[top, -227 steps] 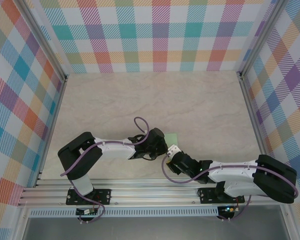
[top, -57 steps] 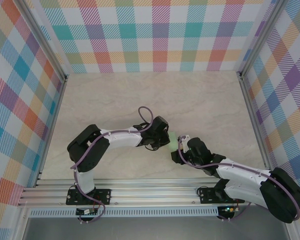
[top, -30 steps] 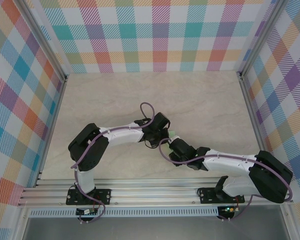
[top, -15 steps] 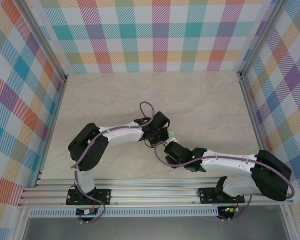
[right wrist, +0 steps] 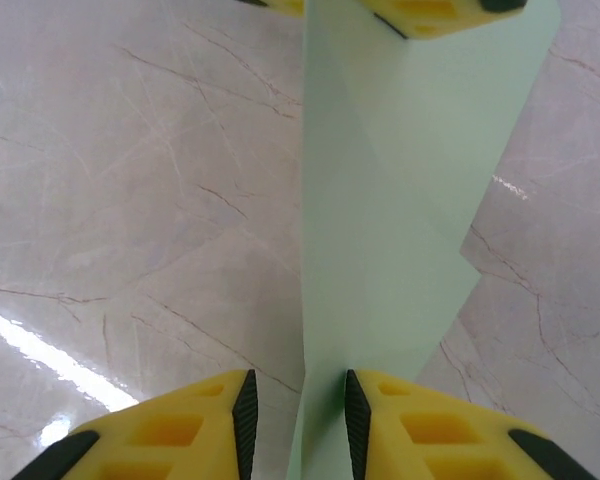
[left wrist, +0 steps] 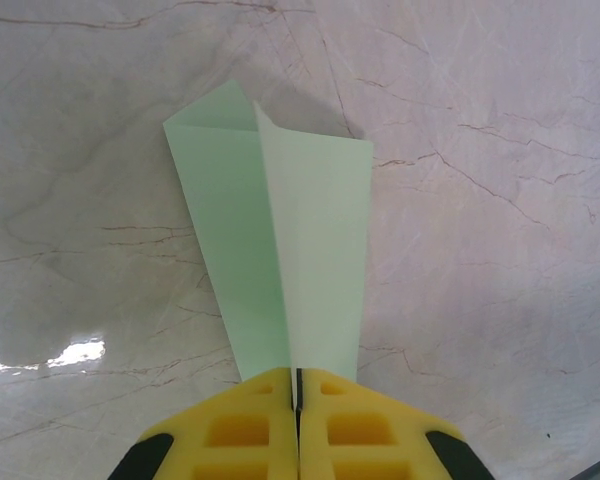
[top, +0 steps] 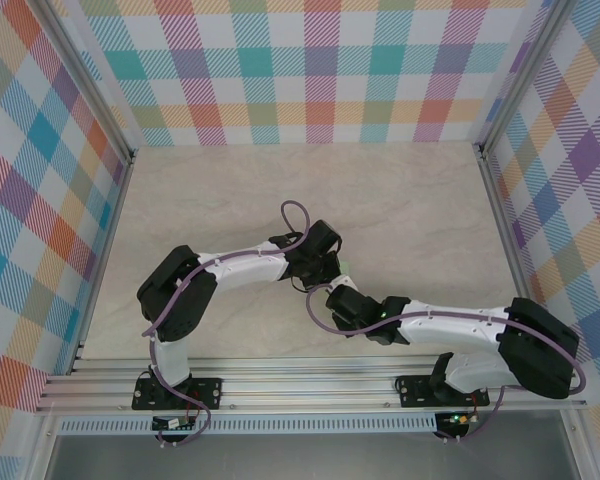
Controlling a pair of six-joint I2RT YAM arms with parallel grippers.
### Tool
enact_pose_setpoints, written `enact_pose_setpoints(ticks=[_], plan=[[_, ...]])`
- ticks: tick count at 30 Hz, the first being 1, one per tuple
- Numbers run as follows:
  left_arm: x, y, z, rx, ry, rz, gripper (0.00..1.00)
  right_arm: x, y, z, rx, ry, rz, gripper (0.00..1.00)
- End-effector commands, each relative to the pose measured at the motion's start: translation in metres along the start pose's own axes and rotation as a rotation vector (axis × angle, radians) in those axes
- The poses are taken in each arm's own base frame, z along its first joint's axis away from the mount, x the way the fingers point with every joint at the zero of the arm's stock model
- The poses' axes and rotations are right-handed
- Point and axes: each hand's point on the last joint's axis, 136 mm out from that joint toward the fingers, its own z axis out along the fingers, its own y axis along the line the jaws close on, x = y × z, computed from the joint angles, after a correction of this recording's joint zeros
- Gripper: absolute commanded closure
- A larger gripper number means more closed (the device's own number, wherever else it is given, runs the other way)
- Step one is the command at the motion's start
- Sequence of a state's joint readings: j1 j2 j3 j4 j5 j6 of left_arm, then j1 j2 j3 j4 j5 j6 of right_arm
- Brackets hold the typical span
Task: Fold a paper plane with a square sheet of paper (pick it up from the middle)
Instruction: Fold the wing for the fifth time at the center of the table.
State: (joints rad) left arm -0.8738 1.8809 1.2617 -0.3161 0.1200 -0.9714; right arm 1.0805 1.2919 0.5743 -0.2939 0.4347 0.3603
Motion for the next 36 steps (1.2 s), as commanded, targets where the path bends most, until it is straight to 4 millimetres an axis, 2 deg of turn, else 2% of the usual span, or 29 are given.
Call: enact_pose_setpoints(ticks=[1,7,16,19,21,23,27,36], plan=[[0.002,-0.004,0.0,-0.002,0.021,0.014,0.94,-0.007,0.001,0.0,0.019,0.0,0.019,0.71],[0.003,-0.002,-0.001,-0.01,0.023,0.016,0.94,-0.006,0.0,0.003,0.033,0.009,0.034,0.83],[0.0,0.001,-0.004,-0.023,0.006,0.012,0.9,-0.005,0.004,0.005,0.012,0.017,0.062,0.91],[0.0,0.001,-0.006,-0.024,-0.001,0.011,0.9,0.0,0.005,0.008,0.012,0.036,0.084,0.87],[0.0,0.003,-0.006,-0.029,0.001,0.012,0.91,-0.001,0.006,0.007,0.011,0.037,0.103,0.81],[0.001,0.004,-0.005,-0.031,0.002,0.012,0.93,-0.005,0.005,0.002,0.006,0.026,0.127,0.73],[0.001,0.006,-0.004,-0.038,0.0,0.009,0.95,-0.007,0.003,-0.01,0.001,0.028,0.183,0.65],[0.001,0.005,-0.005,-0.04,0.002,0.012,0.95,0.014,0.013,-0.014,-0.071,0.119,0.266,0.63]])
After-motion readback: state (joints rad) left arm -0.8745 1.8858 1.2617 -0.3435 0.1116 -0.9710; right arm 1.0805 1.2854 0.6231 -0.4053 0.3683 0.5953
